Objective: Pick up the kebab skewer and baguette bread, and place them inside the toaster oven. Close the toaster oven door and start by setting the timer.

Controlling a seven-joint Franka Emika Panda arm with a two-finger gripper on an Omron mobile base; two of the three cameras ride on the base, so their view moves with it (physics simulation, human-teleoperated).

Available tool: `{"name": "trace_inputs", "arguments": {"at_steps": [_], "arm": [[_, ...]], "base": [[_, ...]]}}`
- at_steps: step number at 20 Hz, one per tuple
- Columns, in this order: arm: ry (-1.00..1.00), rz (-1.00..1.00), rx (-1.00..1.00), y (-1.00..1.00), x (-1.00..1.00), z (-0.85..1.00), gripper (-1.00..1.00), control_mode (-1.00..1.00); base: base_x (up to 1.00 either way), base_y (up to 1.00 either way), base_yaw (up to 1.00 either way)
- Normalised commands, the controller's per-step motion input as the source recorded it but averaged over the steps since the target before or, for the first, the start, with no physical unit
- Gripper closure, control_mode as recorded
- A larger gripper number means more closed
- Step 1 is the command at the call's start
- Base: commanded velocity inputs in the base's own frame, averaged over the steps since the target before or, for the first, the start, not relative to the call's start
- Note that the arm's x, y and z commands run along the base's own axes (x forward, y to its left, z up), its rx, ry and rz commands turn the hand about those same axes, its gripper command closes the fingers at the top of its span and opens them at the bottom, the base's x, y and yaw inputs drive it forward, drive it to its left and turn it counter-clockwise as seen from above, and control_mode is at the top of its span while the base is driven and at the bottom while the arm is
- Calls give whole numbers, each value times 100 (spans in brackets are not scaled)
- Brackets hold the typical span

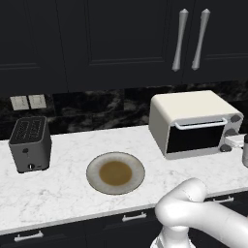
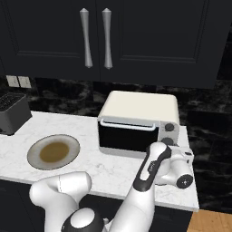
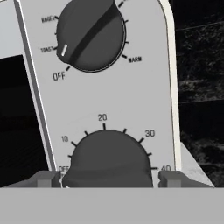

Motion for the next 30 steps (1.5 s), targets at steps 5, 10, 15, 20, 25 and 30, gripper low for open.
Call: {"name": "trace_inputs", "arguments": {"at_steps": [5,10,15,20,25,30], "arm": [[0,0,0,0,0,0,100,-100],[0,0,0,0,0,0,100,-100],[0,0,7,-5,0,0,100,-100],[0,0,18,-18,0,-7,100,-100],[0,-2,21,-14,0,-10,100,-100],[-4,-1,22,-7,-2,-21,100,-100]], "base": [[0,0,0],[0,0,0],[0,0,0],[0,0,0],[0,0,0],[0,0,0]]}}
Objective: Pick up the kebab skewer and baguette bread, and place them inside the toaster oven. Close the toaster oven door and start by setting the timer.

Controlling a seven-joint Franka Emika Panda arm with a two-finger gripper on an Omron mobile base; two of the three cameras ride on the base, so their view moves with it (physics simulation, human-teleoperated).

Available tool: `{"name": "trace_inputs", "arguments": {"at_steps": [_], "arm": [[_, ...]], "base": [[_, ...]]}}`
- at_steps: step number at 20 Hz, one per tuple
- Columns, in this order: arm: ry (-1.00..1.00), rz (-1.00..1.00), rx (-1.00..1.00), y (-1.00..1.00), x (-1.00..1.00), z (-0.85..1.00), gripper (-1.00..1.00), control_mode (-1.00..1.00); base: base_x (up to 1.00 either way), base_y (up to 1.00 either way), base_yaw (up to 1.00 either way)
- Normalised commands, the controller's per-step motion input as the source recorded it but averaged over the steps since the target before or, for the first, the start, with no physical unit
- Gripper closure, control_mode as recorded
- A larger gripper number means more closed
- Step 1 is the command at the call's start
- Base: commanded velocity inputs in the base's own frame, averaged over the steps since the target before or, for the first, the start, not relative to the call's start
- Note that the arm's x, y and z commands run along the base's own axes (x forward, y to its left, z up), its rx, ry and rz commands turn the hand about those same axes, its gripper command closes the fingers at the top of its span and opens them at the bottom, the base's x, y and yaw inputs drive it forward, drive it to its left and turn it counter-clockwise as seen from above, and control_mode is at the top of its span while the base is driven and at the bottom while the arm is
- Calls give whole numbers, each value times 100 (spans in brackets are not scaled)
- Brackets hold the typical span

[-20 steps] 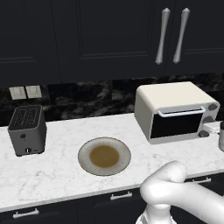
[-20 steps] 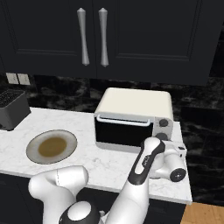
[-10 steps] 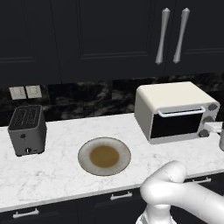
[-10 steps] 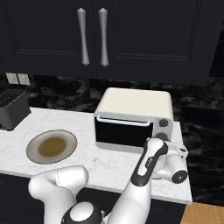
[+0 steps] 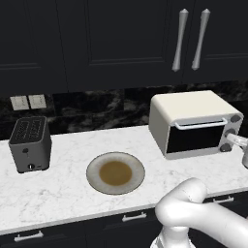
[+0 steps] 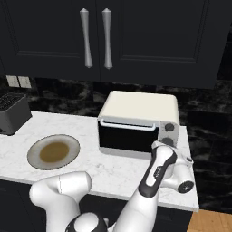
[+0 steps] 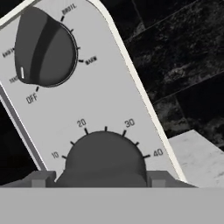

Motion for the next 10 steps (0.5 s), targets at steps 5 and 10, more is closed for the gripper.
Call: {"name": "trace_inputs", "arguments": {"at_steps": [5,10], "arm": [[-7,-1,20,-5,-9,-25,100,-100],[-7,0,23,-9,-8,-20,100,-100]], "base": [[0,0,0],[0,0,0]]}}
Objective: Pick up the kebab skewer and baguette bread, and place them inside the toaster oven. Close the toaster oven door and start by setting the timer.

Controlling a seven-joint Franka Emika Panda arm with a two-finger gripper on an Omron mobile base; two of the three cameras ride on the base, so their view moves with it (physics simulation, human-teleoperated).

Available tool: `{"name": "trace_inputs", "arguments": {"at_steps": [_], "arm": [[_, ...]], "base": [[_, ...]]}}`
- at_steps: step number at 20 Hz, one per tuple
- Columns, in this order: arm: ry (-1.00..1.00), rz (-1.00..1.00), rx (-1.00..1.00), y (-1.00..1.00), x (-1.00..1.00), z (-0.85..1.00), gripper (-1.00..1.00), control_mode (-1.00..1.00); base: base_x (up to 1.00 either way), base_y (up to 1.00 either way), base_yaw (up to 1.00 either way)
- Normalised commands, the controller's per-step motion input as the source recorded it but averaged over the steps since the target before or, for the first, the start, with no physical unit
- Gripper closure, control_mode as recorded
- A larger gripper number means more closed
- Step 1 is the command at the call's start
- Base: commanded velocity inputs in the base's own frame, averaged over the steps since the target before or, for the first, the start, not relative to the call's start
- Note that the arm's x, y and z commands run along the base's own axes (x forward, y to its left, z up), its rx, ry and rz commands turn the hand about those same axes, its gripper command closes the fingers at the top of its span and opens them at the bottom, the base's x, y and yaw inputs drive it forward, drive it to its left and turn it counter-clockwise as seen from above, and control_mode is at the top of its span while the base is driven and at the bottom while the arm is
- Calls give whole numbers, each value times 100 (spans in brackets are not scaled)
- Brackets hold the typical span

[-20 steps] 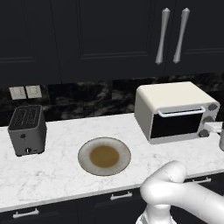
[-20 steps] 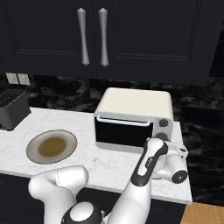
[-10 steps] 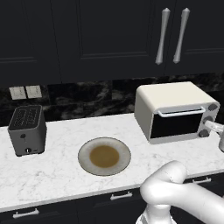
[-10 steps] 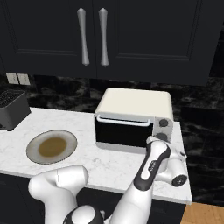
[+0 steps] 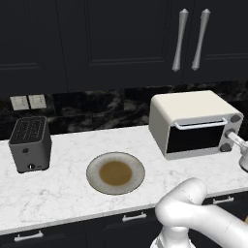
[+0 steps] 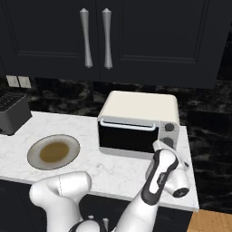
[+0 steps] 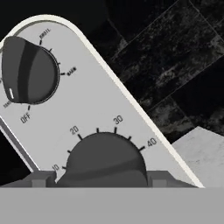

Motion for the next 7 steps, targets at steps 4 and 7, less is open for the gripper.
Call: {"name": "trace_inputs", "arguments": {"at_steps": [4,7], "arm": [[-6,0,24,-11,-2,-18,100,-100],[-6,0,26,-16,-4,-14,100,-100]], "base": [[0,0,0],[0,0,0]]}}
